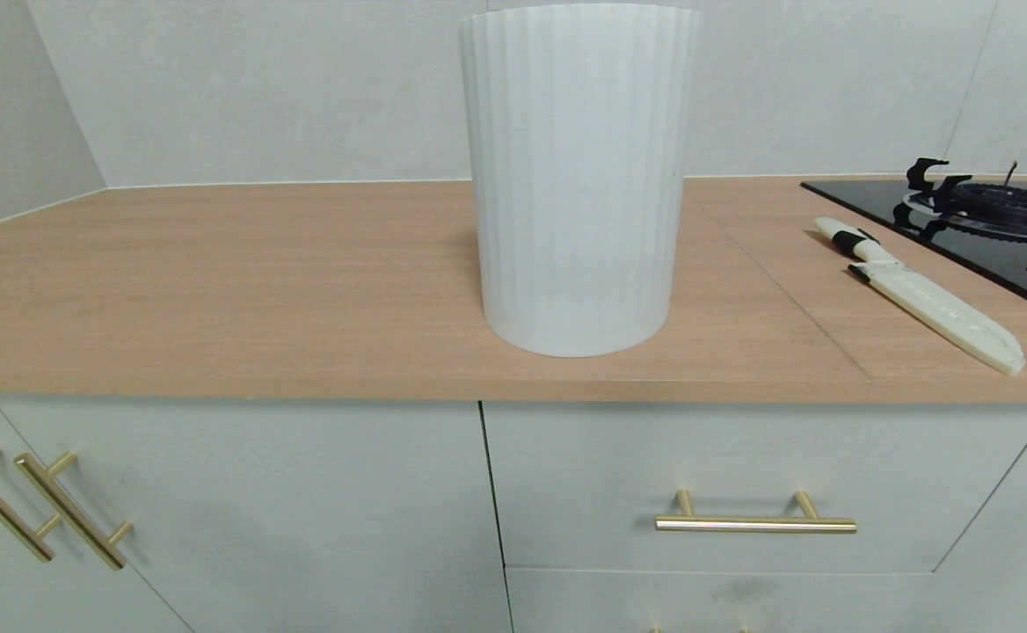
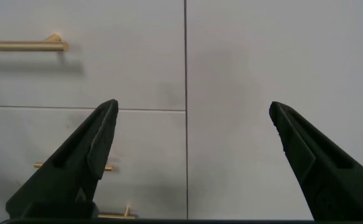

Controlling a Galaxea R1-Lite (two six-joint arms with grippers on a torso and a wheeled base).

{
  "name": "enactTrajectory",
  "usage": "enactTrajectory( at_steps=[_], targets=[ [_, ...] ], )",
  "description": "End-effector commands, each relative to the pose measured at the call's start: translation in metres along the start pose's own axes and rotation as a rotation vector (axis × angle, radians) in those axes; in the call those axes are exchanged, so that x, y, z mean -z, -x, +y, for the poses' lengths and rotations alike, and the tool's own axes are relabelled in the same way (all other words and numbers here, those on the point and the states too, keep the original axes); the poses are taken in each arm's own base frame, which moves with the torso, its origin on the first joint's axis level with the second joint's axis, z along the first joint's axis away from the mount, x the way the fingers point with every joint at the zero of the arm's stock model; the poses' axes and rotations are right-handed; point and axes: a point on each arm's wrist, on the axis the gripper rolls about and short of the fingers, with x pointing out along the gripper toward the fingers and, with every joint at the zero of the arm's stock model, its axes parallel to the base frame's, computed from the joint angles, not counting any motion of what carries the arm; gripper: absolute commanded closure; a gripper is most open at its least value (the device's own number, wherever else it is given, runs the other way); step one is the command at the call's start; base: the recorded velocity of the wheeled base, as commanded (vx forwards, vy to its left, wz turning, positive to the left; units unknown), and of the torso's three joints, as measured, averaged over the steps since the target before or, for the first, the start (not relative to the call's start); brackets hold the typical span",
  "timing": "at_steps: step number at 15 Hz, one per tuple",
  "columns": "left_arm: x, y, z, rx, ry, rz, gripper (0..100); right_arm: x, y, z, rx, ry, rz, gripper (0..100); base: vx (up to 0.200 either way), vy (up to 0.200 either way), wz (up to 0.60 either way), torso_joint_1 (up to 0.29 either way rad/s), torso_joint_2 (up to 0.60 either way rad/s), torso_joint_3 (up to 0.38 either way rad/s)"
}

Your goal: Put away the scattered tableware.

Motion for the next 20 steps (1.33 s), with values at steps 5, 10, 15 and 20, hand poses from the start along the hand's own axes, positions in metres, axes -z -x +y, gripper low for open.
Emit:
enactTrajectory(
  at_steps=[5, 10, 15, 20],
  targets=[
    [0.0000, -0.0001, 0.0000, 0.000, 0.000, 0.001, 0, -0.0001, -0.0001, 0.0000, -0.002, 0.005, 0.001, 0, 0.000, 0.000, 0.00, 0.000, 0.00, 0.000],
    [0.0000, -0.0001, 0.0000, 0.000, 0.000, 0.001, 0, 0.0000, -0.0001, 0.0001, -0.003, 0.006, 0.002, 0, 0.000, 0.000, 0.00, 0.080, -0.23, -0.212],
    [0.0000, -0.0001, 0.0000, 0.000, 0.000, 0.001, 0, 0.0000, -0.0001, 0.0001, -0.003, 0.006, 0.002, 0, 0.000, 0.000, 0.00, 0.172, -0.52, -0.291],
    [0.0000, -0.0001, 0.0000, 0.000, 0.000, 0.001, 0, 0.0000, -0.0001, 0.0001, -0.003, 0.006, 0.002, 0, 0.000, 0.000, 0.00, 0.188, -0.47, -0.286]
  ],
)
